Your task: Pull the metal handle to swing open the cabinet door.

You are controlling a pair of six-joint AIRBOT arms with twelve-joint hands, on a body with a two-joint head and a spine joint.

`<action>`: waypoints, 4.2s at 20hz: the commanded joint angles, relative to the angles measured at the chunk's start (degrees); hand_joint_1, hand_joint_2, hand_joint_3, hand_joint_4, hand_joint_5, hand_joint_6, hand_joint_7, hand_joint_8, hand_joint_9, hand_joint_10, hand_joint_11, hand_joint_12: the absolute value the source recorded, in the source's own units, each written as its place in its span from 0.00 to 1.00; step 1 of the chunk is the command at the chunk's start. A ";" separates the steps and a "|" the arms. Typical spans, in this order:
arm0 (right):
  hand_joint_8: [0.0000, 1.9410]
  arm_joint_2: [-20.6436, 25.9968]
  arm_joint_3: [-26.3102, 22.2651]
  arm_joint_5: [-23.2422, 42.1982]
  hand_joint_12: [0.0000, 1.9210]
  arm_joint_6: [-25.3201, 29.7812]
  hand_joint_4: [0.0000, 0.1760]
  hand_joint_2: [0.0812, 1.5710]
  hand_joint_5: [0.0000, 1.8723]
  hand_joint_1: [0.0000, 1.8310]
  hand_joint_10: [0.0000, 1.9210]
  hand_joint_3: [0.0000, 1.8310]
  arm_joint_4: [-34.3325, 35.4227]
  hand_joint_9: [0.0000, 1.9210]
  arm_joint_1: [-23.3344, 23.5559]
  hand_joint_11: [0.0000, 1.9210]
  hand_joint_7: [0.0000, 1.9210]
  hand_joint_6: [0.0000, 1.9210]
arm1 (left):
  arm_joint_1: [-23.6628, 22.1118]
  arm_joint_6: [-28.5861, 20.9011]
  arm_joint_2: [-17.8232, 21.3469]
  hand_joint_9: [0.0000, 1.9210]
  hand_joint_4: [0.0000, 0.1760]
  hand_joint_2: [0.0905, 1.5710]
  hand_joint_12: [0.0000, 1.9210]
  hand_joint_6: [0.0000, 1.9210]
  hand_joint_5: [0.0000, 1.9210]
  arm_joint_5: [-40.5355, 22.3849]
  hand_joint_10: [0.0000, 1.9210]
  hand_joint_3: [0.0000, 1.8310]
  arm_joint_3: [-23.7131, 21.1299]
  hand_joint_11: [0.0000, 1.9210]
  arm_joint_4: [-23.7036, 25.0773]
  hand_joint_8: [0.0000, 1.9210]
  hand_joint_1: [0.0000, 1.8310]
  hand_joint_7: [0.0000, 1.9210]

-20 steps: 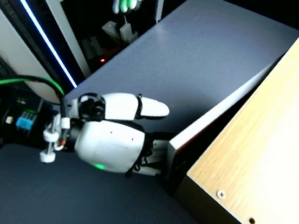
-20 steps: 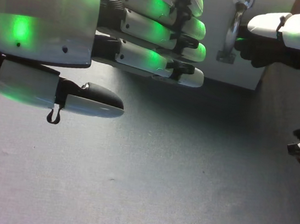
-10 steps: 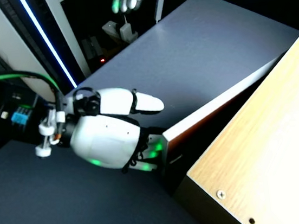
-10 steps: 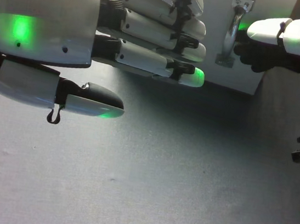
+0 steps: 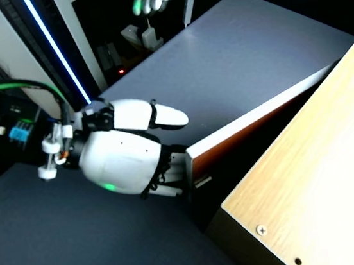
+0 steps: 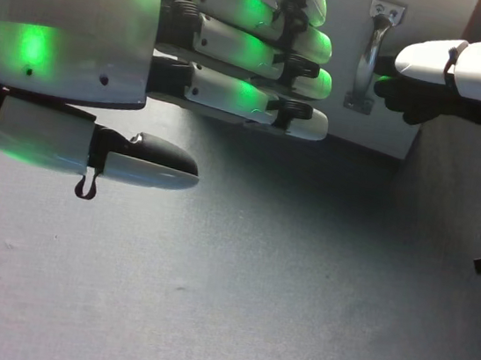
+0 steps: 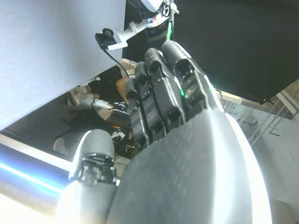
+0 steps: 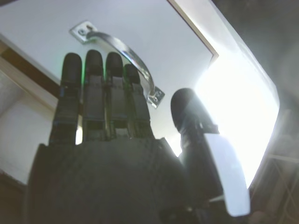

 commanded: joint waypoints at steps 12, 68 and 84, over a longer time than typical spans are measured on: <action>0.00 1.55 -0.38 5.48 0.54 0.22 0.00 1.00 0.22 0.00 0.00 0.05 -1.12 0.21 0.49 0.00 0.23 0.00 | -0.53 0.66 0.27 0.24 0.00 1.00 0.42 0.00 0.23 -1.41 0.00 0.02 -0.07 0.05 -5.52 0.00 0.00 0.25; 0.00 9.52 1.27 -4.54 0.53 0.21 0.00 1.00 0.22 0.00 0.00 0.05 -39.74 0.21 -1.26 0.00 0.22 0.00 | -0.53 0.66 0.27 0.23 0.00 1.00 0.37 0.00 0.23 -1.41 0.00 0.03 -0.07 0.07 -5.52 0.00 0.00 0.24; 0.00 5.55 7.54 0.71 0.54 6.59 0.00 1.00 0.22 0.00 0.00 0.05 -29.59 0.21 3.18 0.00 0.22 0.00 | -0.53 0.66 0.27 0.23 0.00 1.00 0.37 0.00 0.23 -1.41 0.00 0.03 -0.07 0.07 -5.52 0.00 0.00 0.24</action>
